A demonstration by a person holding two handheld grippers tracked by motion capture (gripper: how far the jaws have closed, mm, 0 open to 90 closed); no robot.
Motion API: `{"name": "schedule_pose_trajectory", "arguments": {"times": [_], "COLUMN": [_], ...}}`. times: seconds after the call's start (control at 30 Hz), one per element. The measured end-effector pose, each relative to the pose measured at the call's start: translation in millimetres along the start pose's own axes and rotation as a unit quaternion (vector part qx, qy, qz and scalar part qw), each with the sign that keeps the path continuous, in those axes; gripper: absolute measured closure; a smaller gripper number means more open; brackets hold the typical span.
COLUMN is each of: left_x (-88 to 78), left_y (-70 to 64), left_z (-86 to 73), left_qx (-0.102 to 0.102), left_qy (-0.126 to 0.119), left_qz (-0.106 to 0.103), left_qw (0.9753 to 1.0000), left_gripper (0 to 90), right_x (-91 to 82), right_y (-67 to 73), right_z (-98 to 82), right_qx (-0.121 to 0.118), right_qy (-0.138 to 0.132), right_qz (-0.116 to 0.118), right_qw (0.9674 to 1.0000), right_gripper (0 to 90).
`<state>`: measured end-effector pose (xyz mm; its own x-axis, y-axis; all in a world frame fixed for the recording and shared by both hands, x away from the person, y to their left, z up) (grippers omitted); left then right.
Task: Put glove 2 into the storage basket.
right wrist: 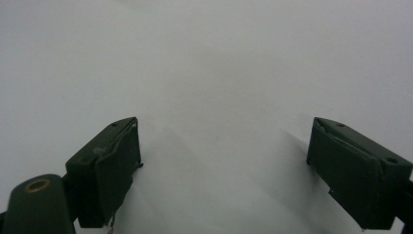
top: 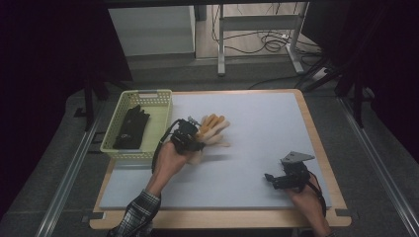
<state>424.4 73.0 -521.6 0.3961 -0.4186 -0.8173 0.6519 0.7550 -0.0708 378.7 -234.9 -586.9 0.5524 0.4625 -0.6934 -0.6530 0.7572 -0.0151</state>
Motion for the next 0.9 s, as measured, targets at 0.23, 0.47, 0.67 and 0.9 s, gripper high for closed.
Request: {"name": "schedule_pose_trajectory", "arguments": {"times": [0.23, 0.47, 0.67, 0.9], "left_x": [-37.7, -81.6, -95.4, -97.2], "left_y": [37.9, 96.5, 133.3, 179.3], "left_z": [5.1, 0.0, -13.1, -34.5], "left_qx": [-0.031, -0.099, -0.144, -0.191], "left_qy": [-0.011, -0.026, -0.022, -0.006], "left_qz": [0.034, 0.101, 0.133, 0.181], "left_qw": [0.9989, 0.9896, 0.9803, 0.9648], "left_gripper": [67.6, 66.8, 66.4, 66.0], "right_x": [0.1, 0.3, 0.3, 0.3], "right_y": [-0.1, 0.0, -0.1, -0.1], "right_z": [0.0, 0.2, 0.2, 0.2], "right_qx": [-0.001, 0.000, 0.000, 0.000], "right_qy": [0.000, -0.002, -0.002, -0.002], "right_qz": [0.000, 0.001, 0.001, 0.001], "right_qw": [1.0000, 1.0000, 1.0000, 1.0000], "right_gripper": [11.9, 11.9, 11.9, 11.9]}}
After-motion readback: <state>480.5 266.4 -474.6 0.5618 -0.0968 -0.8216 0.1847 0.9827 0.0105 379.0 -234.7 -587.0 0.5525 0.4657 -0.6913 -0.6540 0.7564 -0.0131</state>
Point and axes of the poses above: each handheld gripper's, and its own axes: x roughly forward along the jaws, z roughly out of its top, y roughly to its left, the point moved 8 cm from there along x, roughly forward along the jaws, and after that the axes turned 3 degrees about x, right-handed, at the moved point
